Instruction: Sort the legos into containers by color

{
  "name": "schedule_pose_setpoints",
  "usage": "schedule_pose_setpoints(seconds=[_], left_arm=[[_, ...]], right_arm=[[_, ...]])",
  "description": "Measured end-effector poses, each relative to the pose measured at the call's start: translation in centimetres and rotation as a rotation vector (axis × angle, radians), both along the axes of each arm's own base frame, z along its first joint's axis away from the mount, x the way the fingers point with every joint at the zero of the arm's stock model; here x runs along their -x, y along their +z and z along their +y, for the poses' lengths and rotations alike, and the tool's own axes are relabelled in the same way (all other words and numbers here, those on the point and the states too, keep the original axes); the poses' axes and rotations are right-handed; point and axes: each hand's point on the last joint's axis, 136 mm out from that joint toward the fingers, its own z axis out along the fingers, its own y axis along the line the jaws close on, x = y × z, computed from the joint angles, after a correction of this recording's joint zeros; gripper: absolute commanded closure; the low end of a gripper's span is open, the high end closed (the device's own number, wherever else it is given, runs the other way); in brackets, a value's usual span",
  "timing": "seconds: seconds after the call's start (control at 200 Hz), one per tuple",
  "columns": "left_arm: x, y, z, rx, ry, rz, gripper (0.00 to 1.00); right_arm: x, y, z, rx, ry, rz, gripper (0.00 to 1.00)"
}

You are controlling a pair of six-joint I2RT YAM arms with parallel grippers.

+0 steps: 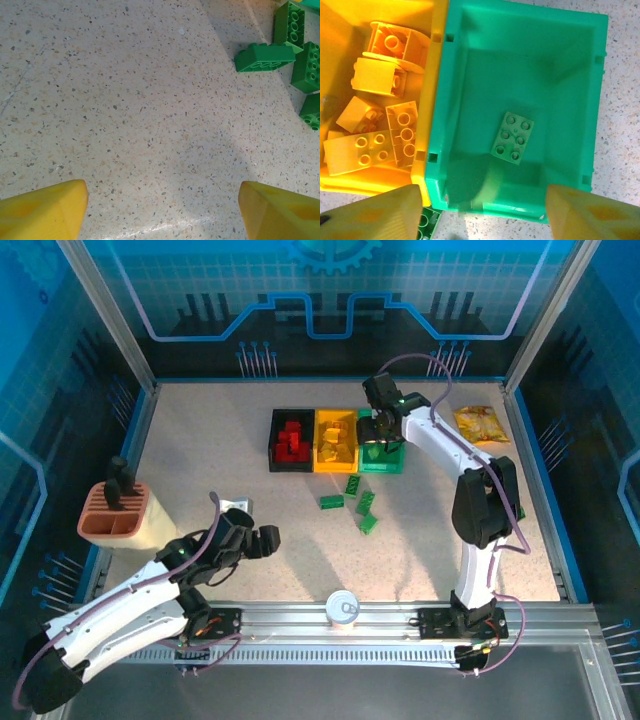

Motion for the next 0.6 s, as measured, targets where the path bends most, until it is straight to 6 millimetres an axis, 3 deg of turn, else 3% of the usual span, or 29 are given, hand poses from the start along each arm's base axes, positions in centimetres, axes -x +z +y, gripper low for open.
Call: schedule_pose_setpoints(seconds=[0.16,0.29,0.46,0.6], left_arm=[[0.2,-0.4,-0.5,-0.011,-0.023,0.011,0.2],[0.0,-1.1,-1.0,-0.027,-0.033,0.033,0.2],[-0.5,-1.7,-1.9,-0.045,-0.05,0.057,0.18],[-1.9,-1.1,-3.7,-0.046,-0.08,0.059,0.17]], right_arm=[[0.0,0.9,0.1,-0.012,0.002,-0.019,0.27],[1.6,1.9,-0.2,-0.025,0.009,-0.032,0.26],[5.2,2.7,-0.2,-0.066,0.04,-0.062,0.23],[9.2,0.8,-0.4,-0.104,0.063,-0.044,0.2]])
